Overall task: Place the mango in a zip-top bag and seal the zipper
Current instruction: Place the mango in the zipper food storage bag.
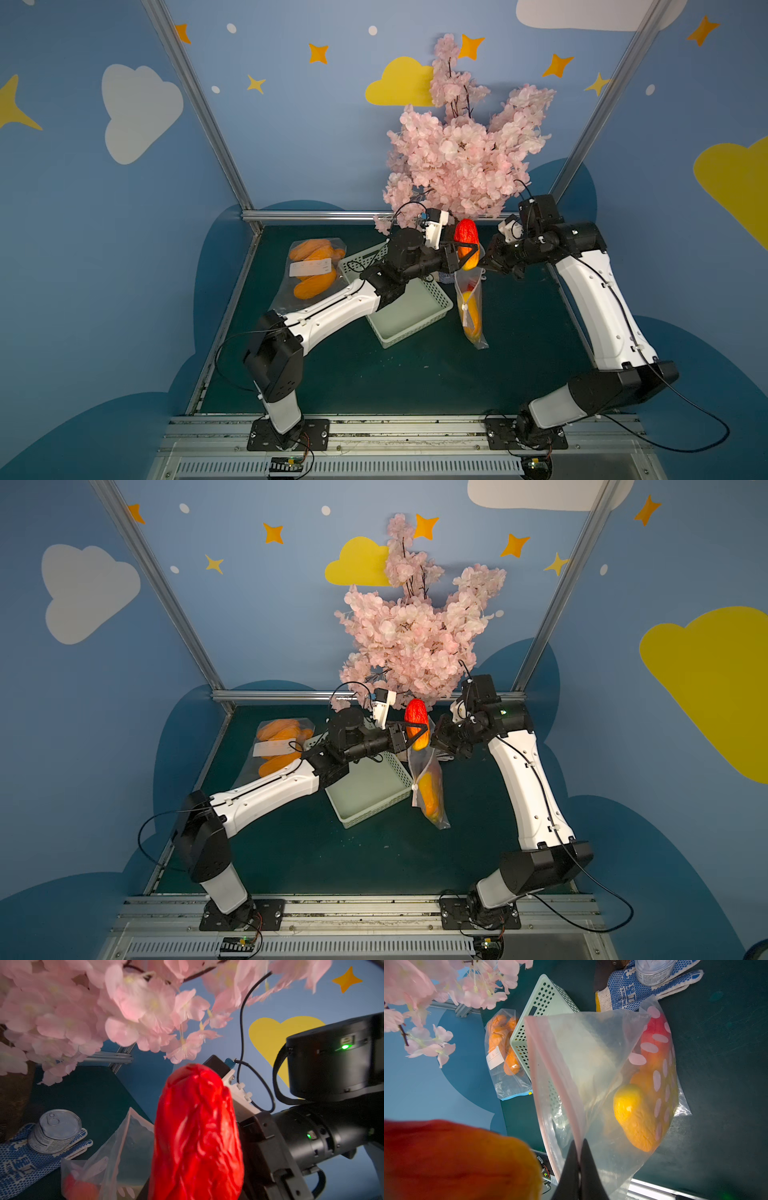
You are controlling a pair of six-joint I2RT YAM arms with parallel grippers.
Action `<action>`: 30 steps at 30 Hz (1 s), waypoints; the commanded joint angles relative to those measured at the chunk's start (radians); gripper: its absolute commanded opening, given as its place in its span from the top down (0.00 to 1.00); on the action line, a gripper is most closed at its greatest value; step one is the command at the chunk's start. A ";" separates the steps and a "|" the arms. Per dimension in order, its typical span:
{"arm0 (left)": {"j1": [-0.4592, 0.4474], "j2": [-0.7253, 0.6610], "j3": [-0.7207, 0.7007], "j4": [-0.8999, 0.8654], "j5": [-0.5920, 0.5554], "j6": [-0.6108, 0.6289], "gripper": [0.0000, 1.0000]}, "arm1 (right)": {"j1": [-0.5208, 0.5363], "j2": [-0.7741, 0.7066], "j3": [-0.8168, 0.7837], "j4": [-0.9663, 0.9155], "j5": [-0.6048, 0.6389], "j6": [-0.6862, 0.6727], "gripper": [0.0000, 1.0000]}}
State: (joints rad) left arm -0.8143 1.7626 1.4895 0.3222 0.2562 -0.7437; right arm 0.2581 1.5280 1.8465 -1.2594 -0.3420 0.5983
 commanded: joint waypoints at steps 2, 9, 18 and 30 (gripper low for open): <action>-0.031 -0.011 -0.006 0.053 -0.069 0.024 0.73 | 0.004 -0.025 0.020 0.010 -0.008 0.007 1.00; -0.077 -0.028 -0.055 -0.039 -0.180 0.118 0.74 | 0.003 -0.026 0.020 0.012 -0.012 0.009 1.00; -0.085 -0.012 0.002 -0.195 -0.258 0.187 0.75 | 0.003 -0.033 0.021 0.006 -0.006 0.012 1.00; -0.128 -0.040 0.059 -0.385 -0.243 0.290 0.29 | 0.003 -0.034 0.022 0.026 0.015 0.052 1.00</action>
State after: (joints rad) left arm -0.9337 1.7538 1.5120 0.0040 -0.0067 -0.4969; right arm 0.2573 1.5249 1.8477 -1.2591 -0.3325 0.6292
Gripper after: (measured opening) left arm 0.704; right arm 0.048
